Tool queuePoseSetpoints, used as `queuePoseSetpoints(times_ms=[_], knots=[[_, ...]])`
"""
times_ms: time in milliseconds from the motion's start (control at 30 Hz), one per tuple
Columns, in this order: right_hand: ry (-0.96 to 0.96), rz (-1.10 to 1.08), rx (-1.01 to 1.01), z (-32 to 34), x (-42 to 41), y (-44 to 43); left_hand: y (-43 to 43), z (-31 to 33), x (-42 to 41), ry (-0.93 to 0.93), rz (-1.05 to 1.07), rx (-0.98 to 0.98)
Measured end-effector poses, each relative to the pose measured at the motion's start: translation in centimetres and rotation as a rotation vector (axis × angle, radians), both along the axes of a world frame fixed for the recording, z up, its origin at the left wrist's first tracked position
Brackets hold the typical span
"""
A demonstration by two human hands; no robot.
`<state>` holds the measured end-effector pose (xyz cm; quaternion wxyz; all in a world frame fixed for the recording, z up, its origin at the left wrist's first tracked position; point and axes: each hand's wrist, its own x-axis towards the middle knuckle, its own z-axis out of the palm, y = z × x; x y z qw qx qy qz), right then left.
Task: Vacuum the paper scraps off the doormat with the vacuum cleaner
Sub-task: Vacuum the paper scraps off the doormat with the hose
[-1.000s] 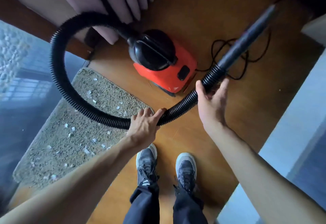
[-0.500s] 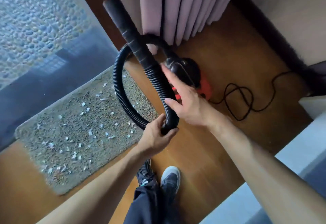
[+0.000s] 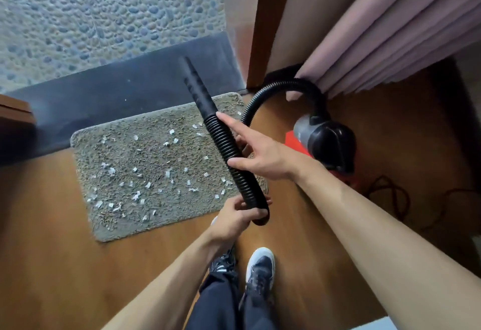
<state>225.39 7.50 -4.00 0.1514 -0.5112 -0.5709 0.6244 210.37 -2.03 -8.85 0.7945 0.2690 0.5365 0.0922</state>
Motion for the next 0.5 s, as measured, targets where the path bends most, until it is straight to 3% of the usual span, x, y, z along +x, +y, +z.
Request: queuePoseSetpoints(times_ms=[333, 500], knots=[[0.007, 0.204, -0.416, -5.7, -3.1, 1.5, -3.8, -1.8, 0.4, -0.054, 0.385, -0.199], [-0.016, 0.168, -0.566, -8.5, -2.6, -0.5, -6.5, -3.0, 1.7, 0.011, 0.534, -0.238]])
